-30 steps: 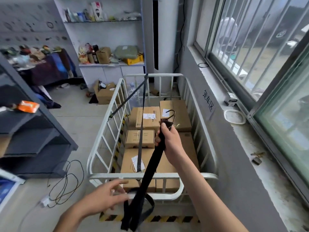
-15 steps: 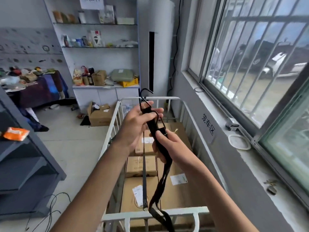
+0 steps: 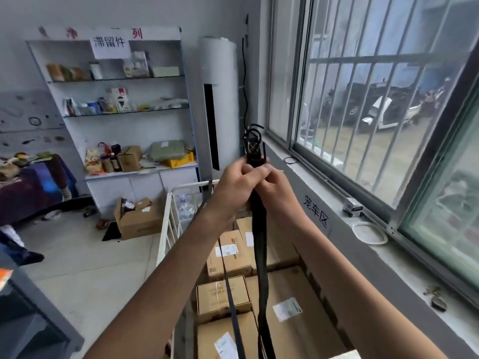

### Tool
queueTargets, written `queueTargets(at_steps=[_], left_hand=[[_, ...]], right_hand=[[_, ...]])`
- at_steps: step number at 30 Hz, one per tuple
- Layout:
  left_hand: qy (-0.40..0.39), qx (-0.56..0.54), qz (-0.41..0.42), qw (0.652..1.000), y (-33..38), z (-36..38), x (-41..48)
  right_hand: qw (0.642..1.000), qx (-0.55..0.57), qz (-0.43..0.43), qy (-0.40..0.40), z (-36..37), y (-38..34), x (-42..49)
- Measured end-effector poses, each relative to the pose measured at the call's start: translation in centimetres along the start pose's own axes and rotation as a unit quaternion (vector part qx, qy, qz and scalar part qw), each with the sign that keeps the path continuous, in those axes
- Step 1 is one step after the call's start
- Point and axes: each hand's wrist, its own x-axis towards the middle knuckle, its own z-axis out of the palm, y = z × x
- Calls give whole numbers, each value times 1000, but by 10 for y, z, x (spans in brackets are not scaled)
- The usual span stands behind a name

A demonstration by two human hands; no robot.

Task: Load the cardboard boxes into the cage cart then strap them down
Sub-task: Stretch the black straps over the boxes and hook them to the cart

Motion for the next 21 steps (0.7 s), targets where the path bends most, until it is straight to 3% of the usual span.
queueTargets(at_steps=[7, 13, 17, 21], left_hand=[[28, 41, 26, 998, 48, -15, 59], [13, 71, 60, 996, 88, -30, 112], [-28, 151, 42, 987, 63, -15, 139], [-92, 200, -51, 974, -1, 17, 151]], right_hand=[[999, -8, -45, -6, 5, -42, 57], [981, 190, 6, -41, -12, -57, 105], [977, 206, 52, 32, -42, -36, 137], [959, 241, 151, -3, -68, 24, 141]])
